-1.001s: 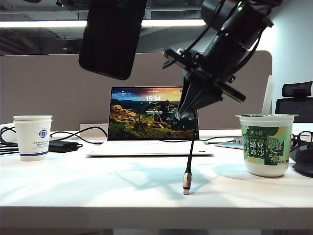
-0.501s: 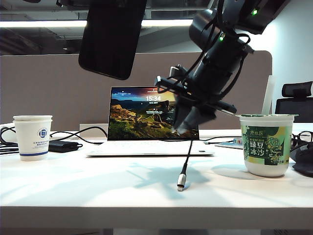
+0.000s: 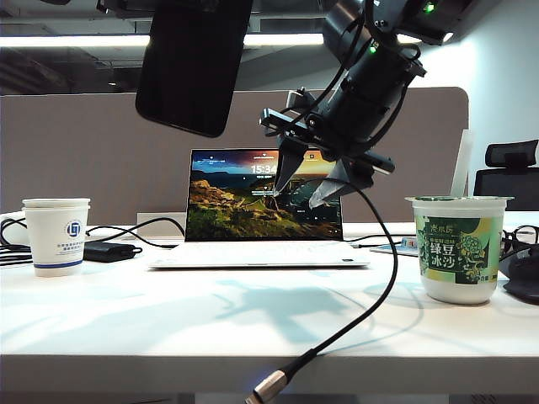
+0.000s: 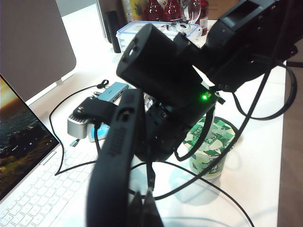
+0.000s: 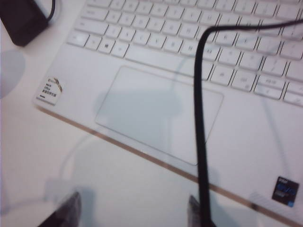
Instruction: Pick up the black phone, pick up the charger plug, insert the charger plug into the phone's charging port, and finally place the connected phone back on the desk.
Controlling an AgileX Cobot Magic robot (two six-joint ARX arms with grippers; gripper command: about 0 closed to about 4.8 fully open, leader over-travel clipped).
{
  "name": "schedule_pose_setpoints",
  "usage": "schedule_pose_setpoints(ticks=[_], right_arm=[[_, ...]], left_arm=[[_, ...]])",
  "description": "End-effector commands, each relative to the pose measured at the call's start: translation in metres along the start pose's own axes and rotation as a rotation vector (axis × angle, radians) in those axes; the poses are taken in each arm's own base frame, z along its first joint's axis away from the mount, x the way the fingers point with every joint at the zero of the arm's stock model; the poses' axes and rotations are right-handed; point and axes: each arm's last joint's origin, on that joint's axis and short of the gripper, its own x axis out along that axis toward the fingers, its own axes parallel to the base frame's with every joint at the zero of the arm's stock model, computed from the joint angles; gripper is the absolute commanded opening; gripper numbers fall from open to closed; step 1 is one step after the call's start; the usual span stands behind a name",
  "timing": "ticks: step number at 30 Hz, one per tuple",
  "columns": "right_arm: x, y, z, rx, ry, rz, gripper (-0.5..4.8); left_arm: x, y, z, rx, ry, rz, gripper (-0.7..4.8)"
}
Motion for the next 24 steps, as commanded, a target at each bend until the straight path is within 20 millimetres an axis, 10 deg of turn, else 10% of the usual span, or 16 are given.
schedule_pose_setpoints(ticks=[1, 4, 10, 24], right_arm=[[-0.004, 0.002, 0.008, -0.061, -0.044, -0.023, 2.33], [-0.005, 0.002, 0.009, -0.075, -0.049, -0.029, 2.09], [-0.006, 0.001, 0.012, -0.112, -0.067, -0.031, -0.03], [-0.008, 0.004, 0.03, -0.174, -0.259, -0.052, -0.01]], left_arm=[[-0.002, 0.0, 0.007, 0.034, -0.039, 0.003, -0.06], [-0.002, 0.0, 0.007, 0.034, -0.04, 0.004, -0.06], [-0.002, 0.0, 0.007, 0.031, -0.039, 0.003, -0.06], [-0.002, 0.0, 0.007, 0.031, -0.04, 0.003, -0.06]])
